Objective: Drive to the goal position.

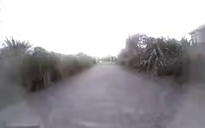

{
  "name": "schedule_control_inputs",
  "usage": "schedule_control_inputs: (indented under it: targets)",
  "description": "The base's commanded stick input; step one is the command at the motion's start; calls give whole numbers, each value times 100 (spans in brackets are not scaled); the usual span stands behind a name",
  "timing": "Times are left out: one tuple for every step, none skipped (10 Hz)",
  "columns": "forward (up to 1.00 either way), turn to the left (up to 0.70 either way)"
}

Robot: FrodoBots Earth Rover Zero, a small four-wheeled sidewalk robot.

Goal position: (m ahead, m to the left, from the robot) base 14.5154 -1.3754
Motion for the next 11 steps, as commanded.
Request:
schedule_control_inputs:
  targets:
    - [85,0]
    - [85,0]
    - [85,0]
    - [85,-34]
    - [85,-34]
    - [85,-34]
    - [85,-34]
    - [85,-34]
    - [85,-34]
    - [85,-34]
    - [85,-34]
